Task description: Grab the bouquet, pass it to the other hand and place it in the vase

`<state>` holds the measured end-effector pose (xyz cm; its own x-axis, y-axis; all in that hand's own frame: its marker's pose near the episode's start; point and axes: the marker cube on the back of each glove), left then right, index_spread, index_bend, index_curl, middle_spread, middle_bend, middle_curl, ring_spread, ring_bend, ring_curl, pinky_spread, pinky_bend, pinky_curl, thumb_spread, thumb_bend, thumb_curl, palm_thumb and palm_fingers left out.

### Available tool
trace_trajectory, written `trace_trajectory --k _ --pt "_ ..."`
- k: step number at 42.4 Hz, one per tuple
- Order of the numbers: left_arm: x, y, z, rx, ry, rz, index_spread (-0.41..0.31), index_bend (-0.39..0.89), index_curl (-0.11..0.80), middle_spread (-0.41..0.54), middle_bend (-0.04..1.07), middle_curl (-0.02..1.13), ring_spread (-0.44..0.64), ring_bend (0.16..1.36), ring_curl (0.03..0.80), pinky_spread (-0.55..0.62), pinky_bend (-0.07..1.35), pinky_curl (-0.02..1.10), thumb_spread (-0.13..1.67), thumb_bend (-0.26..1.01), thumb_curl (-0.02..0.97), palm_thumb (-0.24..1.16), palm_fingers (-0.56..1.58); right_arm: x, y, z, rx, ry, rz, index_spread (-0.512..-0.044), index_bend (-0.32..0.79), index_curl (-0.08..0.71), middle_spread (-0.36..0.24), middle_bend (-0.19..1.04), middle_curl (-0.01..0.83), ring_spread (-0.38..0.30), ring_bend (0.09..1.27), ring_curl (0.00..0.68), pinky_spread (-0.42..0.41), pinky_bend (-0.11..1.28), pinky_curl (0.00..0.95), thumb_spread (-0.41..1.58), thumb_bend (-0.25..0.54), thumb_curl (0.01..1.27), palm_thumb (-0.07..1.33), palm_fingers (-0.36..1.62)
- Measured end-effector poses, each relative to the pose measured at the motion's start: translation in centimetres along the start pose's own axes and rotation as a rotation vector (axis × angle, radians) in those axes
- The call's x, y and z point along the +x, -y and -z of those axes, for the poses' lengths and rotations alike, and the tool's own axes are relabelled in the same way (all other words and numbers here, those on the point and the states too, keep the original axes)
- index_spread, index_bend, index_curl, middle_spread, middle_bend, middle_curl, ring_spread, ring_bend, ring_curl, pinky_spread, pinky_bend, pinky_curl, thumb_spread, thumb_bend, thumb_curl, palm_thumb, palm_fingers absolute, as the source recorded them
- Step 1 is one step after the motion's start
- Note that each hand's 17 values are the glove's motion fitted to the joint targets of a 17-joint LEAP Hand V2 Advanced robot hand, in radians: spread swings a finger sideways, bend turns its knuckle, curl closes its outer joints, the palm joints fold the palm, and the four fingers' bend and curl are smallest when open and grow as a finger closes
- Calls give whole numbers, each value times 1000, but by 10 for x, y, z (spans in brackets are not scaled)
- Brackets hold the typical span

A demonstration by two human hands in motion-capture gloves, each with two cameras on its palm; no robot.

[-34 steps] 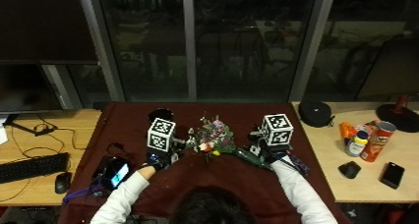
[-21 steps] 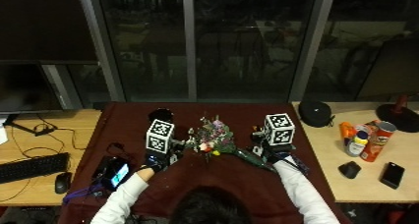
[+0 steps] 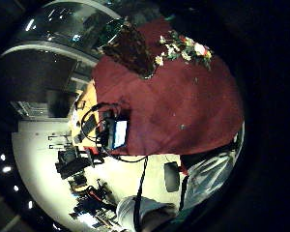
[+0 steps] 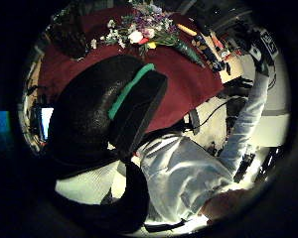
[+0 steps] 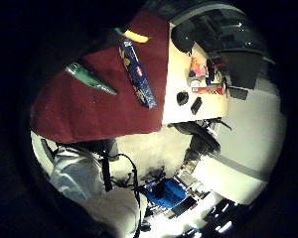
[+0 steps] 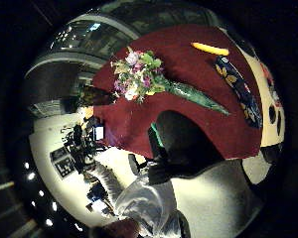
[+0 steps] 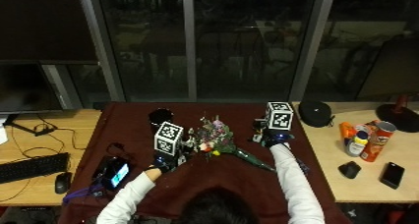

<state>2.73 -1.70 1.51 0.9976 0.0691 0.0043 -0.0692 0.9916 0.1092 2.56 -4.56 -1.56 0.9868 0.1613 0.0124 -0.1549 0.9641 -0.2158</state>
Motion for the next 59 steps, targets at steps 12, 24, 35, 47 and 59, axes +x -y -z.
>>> trace_trajectory --k 12,24,35,47,59 --pt "-8 19 0 53 -40 33 -15 115 188 134 229 333 211 609 276 313 430 299 1123 -19 212 73 294 21 58 -66 -78 79 -52 -301 5 -6 81 293 311 15 857 354 207 886 381 1093 -5 301 442 319" --pt "-3 26 -4 39 -103 23 -21 115 202 130 227 354 202 617 285 317 425 312 1129 -18 226 76 298 43 97 -175 -118 172 -87 -259 20 2 48 289 339 -48 880 372 113 933 387 1054 -9 347 544 379" --pt "6 27 -9 30 -95 8 -21 116 210 129 219 367 197 618 291 304 428 324 1127 -20 234 73 299 30 60 -187 -98 136 -119 -248 36 7 15 316 368 -75 873 383 81 923 381 1033 -17 369 588 384" --pt "9 29 -18 -9 -132 0 -22 114 218 129 209 374 196 617 295 300 427 331 1123 -20 244 63 297 15 55 -199 -51 26 -133 -273 223 134 -60 403 403 -125 711 337 -26 734 313 992 26 409 787 786" --pt "4 27 -23 -28 -136 9 -25 117 223 129 203 380 196 611 297 299 419 333 1124 -20 247 54 303 9 56 -190 47 25 -105 -234 268 292 -173 534 484 -203 657 382 -230 562 321 1059 110 458 1019 1334"
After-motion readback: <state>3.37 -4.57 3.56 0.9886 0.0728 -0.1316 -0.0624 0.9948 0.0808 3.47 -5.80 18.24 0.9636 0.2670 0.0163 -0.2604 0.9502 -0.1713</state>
